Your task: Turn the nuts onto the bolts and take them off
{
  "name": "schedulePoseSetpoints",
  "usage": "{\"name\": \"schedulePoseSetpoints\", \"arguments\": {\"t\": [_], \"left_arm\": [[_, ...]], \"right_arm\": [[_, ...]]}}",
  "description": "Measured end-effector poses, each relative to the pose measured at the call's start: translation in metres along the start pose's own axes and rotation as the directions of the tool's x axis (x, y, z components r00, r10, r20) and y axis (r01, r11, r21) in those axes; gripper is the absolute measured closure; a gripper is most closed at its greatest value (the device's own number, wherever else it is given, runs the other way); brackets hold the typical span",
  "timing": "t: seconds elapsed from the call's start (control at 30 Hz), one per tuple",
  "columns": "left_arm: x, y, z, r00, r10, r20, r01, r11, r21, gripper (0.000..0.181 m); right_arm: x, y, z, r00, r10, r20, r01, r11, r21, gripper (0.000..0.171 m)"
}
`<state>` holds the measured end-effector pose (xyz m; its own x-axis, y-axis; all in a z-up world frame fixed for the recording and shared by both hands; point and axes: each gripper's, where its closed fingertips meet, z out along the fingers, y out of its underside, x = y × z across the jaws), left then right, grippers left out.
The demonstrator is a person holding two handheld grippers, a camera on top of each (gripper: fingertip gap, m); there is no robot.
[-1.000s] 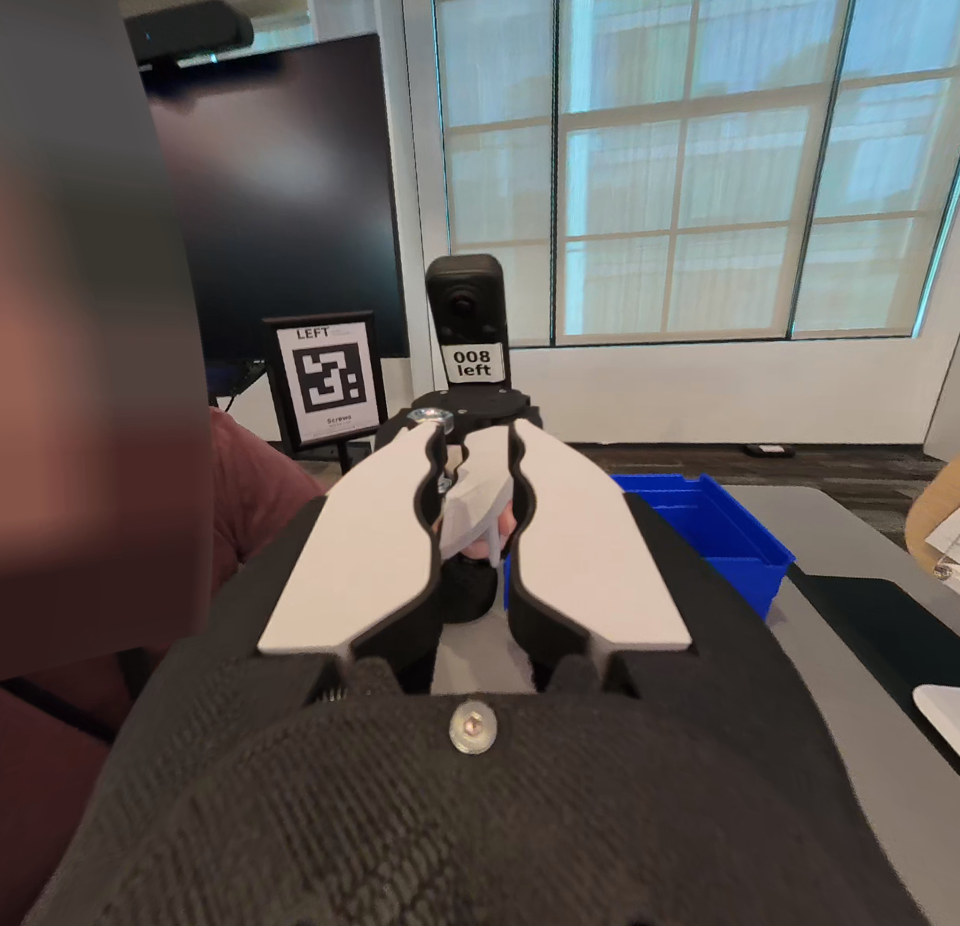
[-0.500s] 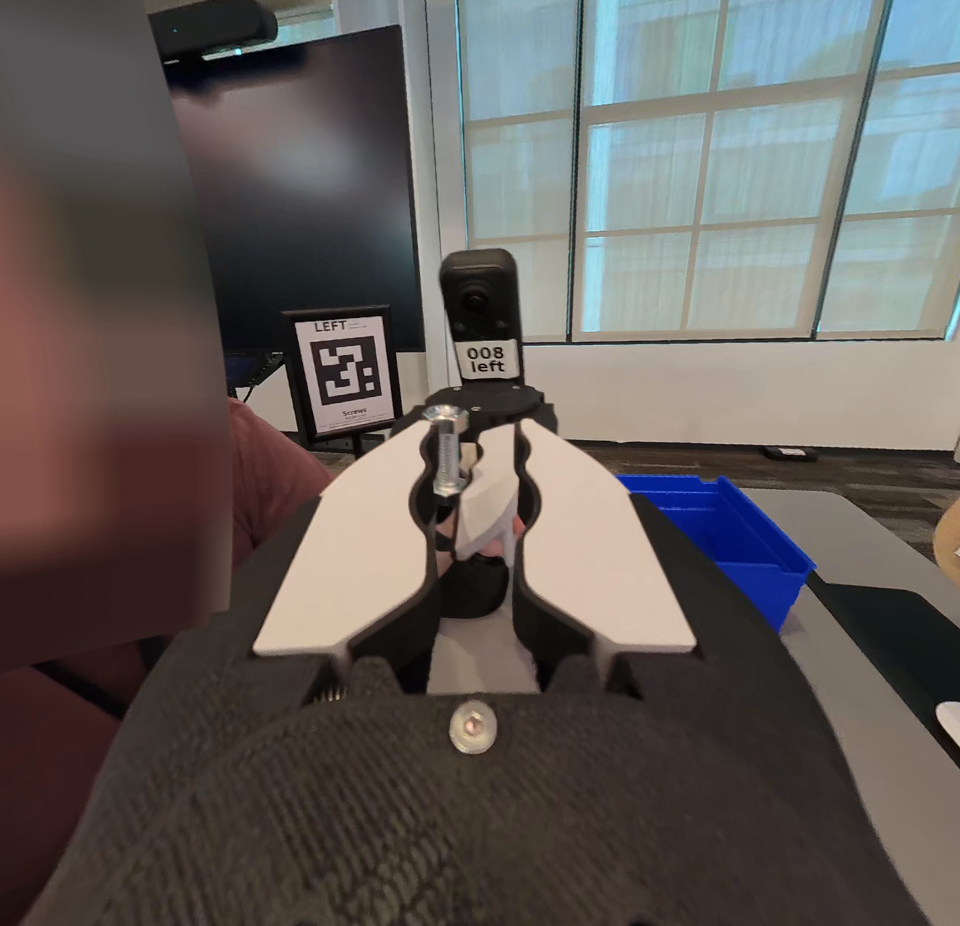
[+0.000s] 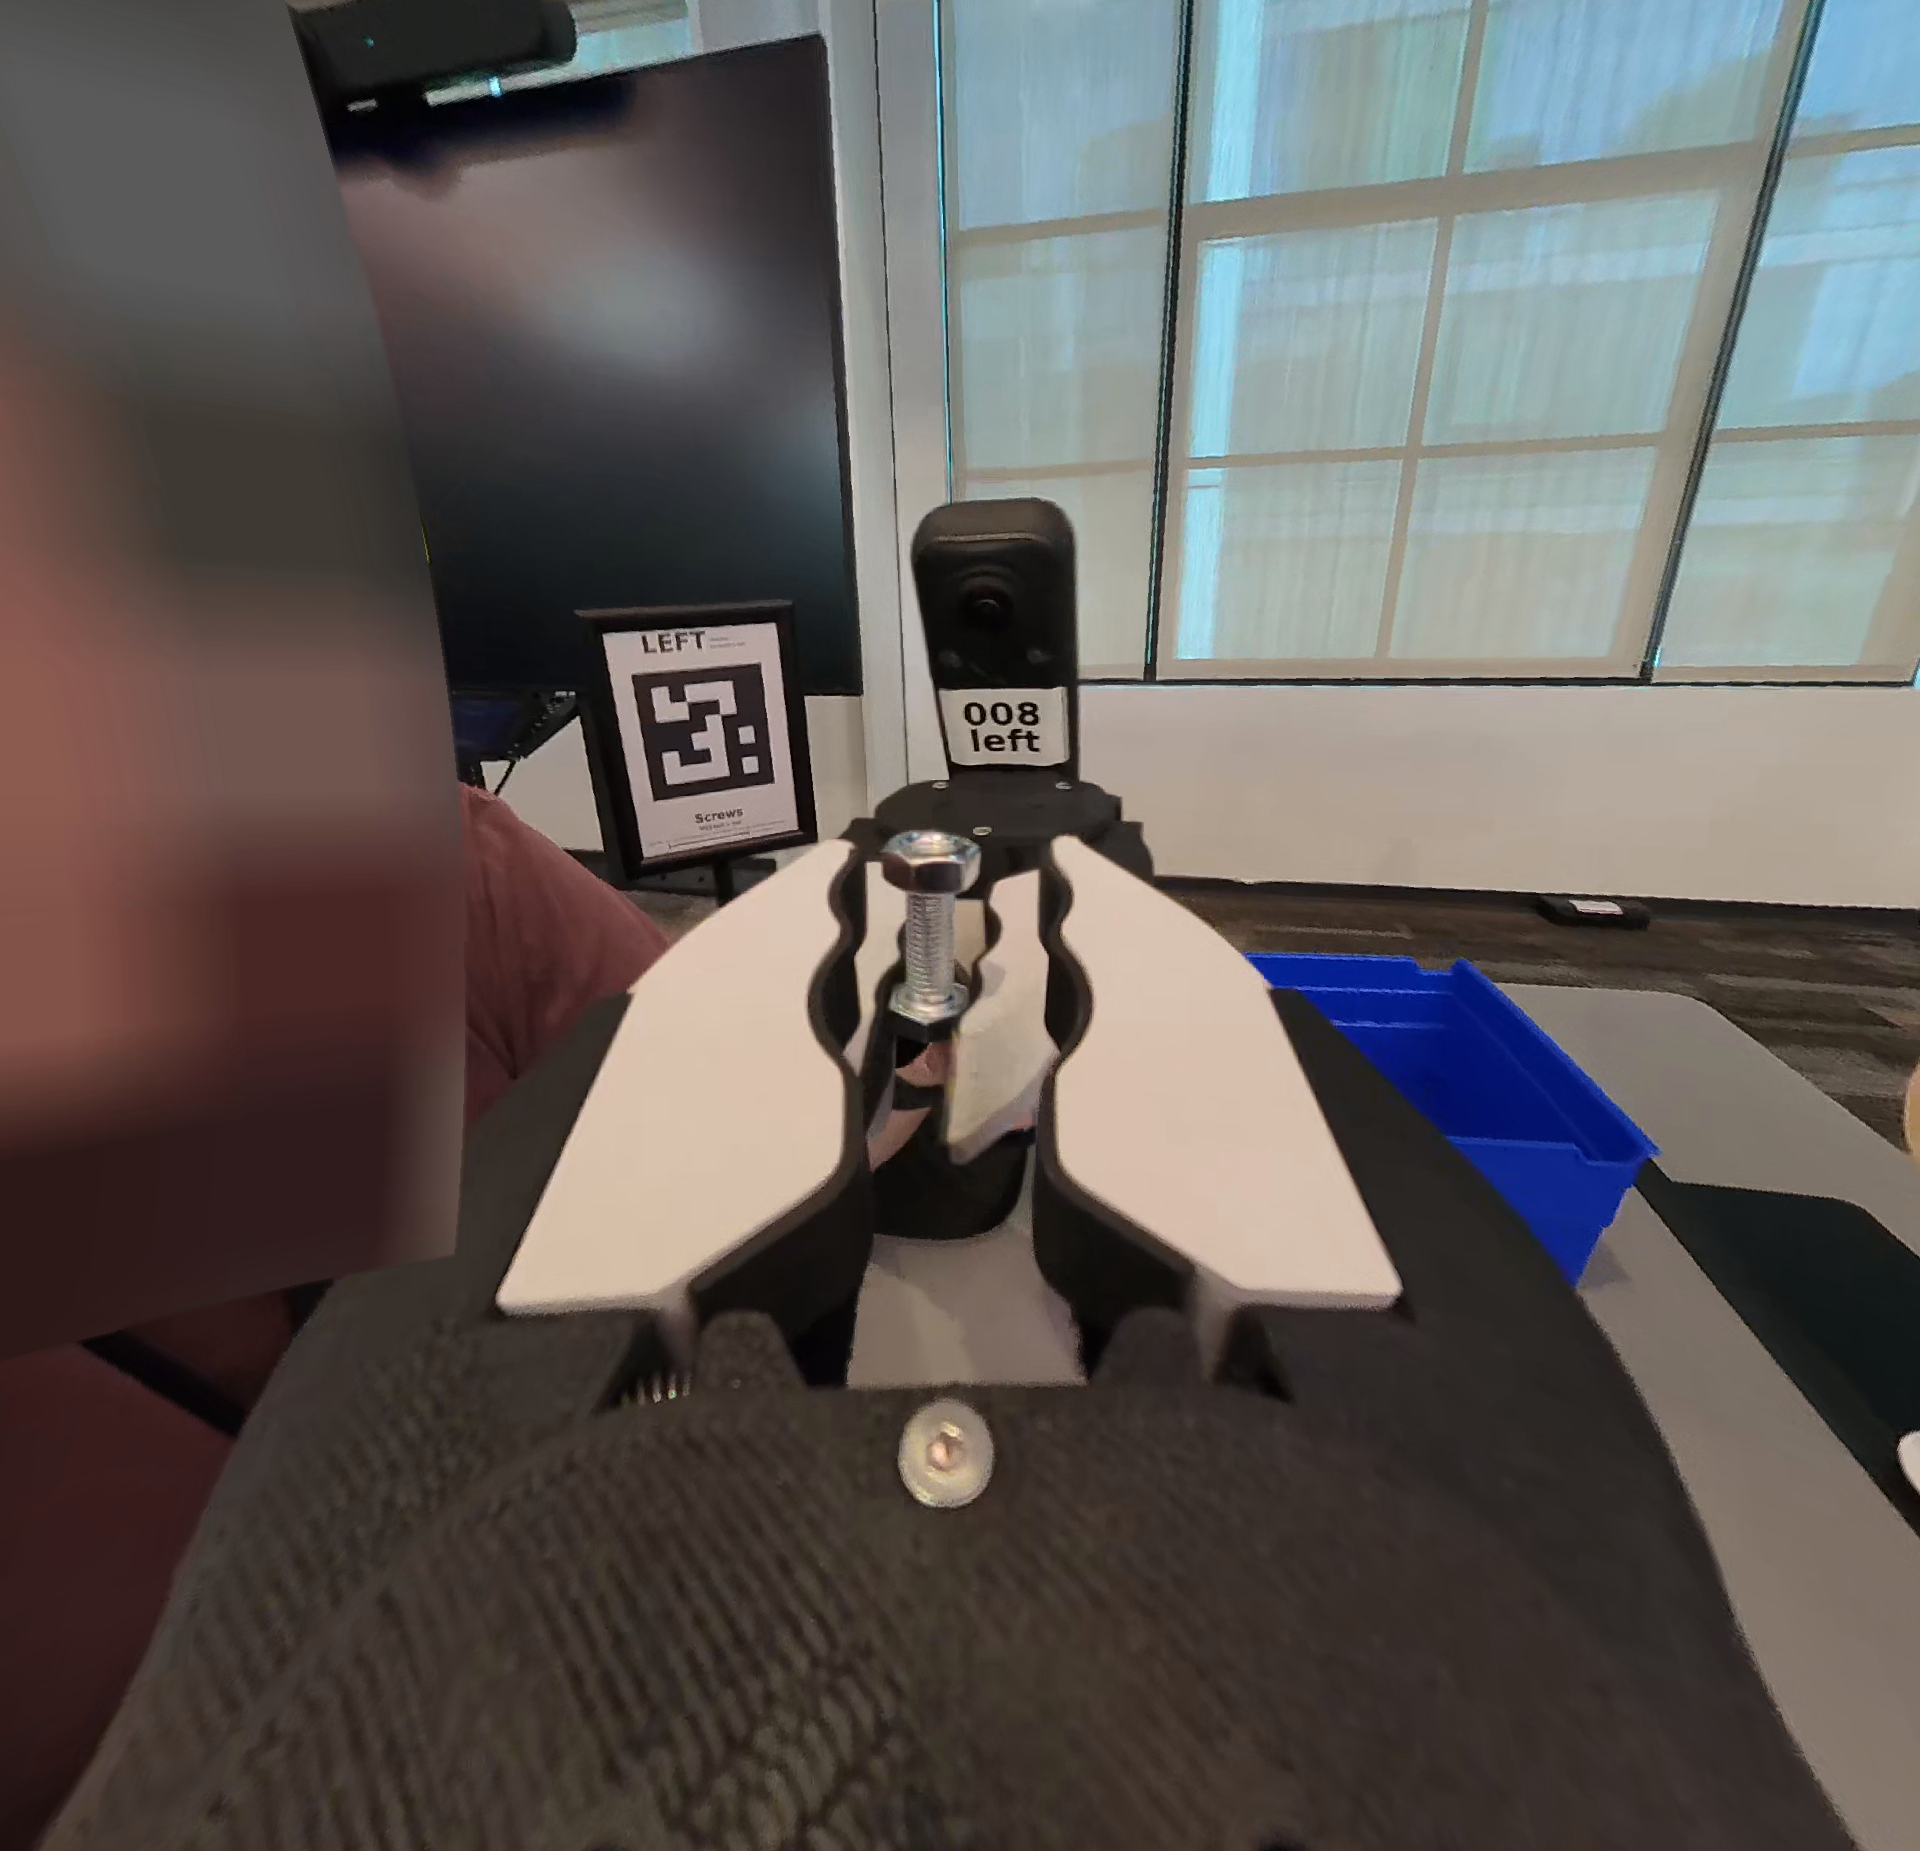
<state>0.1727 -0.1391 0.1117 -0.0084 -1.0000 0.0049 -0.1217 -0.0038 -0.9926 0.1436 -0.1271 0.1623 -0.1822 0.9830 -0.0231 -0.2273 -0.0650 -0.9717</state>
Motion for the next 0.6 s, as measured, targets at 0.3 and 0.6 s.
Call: {"name": "schedulePoseSetpoints", "arguments": {"t": [0.3, 0.6], "left_arm": [[0.002, 0.0, 0.001, 1.0, 0.003, -0.006, -0.003, 1.0, 0.005, 0.167], [0.003, 0.005, 0.005, 1.0, 0.001, -0.011, -0.001, 1.0, -0.017, 0.167]], "right_arm": [[0.008, 0.004, -0.003, 1.0, 0.014, -0.02, -0.015, 1.0, -0.005, 0.141], [-0.006, 0.007, 0.011, 1.0, -0.004, 0.024, 0.004, 1.0, -0.021, 0.136]]}}
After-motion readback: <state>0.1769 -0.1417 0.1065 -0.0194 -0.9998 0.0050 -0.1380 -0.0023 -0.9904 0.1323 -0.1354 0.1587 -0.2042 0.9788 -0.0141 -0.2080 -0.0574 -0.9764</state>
